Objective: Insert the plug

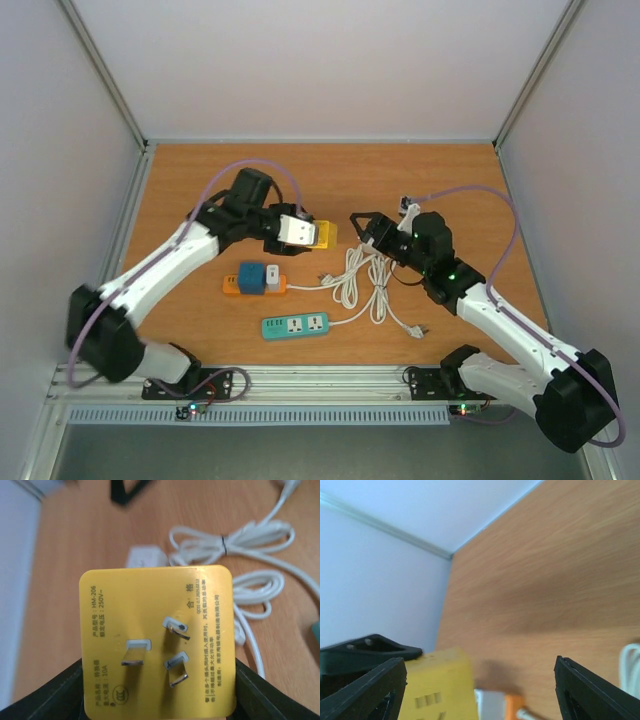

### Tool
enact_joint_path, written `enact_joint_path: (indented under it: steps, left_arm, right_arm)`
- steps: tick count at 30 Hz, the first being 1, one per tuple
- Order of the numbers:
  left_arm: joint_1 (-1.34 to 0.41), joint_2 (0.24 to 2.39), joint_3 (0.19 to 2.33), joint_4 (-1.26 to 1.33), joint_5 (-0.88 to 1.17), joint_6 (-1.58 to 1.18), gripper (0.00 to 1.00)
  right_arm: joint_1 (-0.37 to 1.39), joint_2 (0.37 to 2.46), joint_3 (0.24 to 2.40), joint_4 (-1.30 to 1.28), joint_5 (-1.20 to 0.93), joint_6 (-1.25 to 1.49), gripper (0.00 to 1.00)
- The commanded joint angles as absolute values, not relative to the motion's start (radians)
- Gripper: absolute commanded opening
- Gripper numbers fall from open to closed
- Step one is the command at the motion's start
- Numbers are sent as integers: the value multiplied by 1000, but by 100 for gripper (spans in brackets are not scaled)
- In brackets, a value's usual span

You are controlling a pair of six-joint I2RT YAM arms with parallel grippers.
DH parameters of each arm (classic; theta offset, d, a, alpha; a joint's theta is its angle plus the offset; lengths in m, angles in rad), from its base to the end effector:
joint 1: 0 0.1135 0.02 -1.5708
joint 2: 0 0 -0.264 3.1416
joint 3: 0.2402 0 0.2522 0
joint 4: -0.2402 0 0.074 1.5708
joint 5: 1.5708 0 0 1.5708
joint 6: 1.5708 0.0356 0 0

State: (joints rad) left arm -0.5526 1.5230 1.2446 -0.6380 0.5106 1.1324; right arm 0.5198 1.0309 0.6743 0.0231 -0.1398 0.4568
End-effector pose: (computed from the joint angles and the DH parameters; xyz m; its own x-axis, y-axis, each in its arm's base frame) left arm 0.2661 -0.1845 0.2842 0.3572 0.7078 -0.6095 0.9133 -0.1281 0.3865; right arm 0.2041 0.1225 0.2749 -0.5223 0.2043 -0.8279 -0.4187 0.7844 0.4577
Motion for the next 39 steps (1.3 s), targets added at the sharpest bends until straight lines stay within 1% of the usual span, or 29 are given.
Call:
enact_joint_path:
  steps: [1,4,7,9,12,17,23,25,33,36,39]
  left_arm:
    - [-559,1345,1147,-463,644,1112,1]
    - [-552,1289,1143,-455,699,1061,1]
    - [-552,1225,1154,-461,808,995,1]
    - [-551,1185,1162,-447,874,932,1]
    - [-552,1146,1177,-430,925,853,1]
    - [-552,1104,1202,-433,1034,772,1]
    - [-552,1092,1212,-435,1059,733,1]
    - [-552,1088,1205,-424,1061,720,1]
    - [-552,1089,1164,-419,1040,747,2]
    - [-552,1091,1153,-418,1053,755,2]
    - [-553,1092,1145,-422,1051,766,2]
  right_arm:
    - [510,972,638,189,-443,467,84]
    - [509,956,607,327,-634,500,87]
    - [509,960,581,461,-794,561,89]
    - [509,969,552,628,-925,643,90]
    - [511,1008,503,941,-1069,854,92]
    - [511,1112,484,1261,-1127,1065,92]
    - [526,1254,506,1645,-1127,1324,90]
    - [540,1277,518,1676,-1121,1339,90]
    - [585,1285,540,1649,-1099,1299,88]
    - [600,1300,562,1655,-1091,1304,83]
    - [607,1309,578,1666,-1085,1310,74]
